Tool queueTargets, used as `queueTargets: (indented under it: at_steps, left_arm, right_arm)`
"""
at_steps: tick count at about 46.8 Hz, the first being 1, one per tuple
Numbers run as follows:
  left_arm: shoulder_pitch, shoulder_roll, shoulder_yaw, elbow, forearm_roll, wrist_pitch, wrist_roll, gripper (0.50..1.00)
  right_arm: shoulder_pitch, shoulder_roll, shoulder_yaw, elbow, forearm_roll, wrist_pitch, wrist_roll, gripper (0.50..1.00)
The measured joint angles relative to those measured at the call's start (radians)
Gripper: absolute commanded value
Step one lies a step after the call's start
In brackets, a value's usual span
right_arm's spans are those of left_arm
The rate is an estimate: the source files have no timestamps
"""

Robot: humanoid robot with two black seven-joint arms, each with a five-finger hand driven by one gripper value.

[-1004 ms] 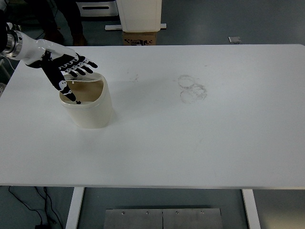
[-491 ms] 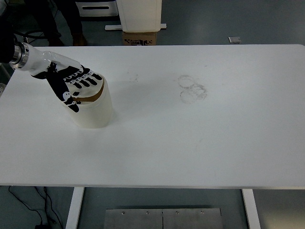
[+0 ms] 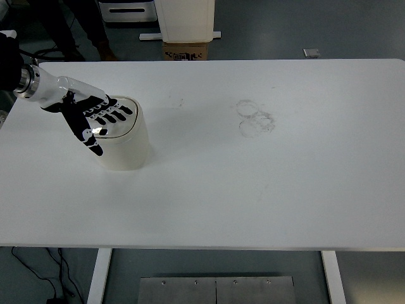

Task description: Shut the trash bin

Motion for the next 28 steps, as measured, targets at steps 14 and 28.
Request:
queueTargets:
  at_steps: [14, 28]
  left_arm:
    - [0.018, 0.000, -0.001, 0.000, 0.000, 0.000, 0.000, 1.000]
    - [-0.001, 0.004, -0.008, 0.009, -0.014, -0.002, 0.000, 1.000]
  right_arm:
    - [0.000, 0.000, 0.000, 0.000, 0.000, 0.000, 0.000, 0.991]
    - [0.000, 0.000, 0.000, 0.000, 0.000, 0.000, 0.000, 0.991]
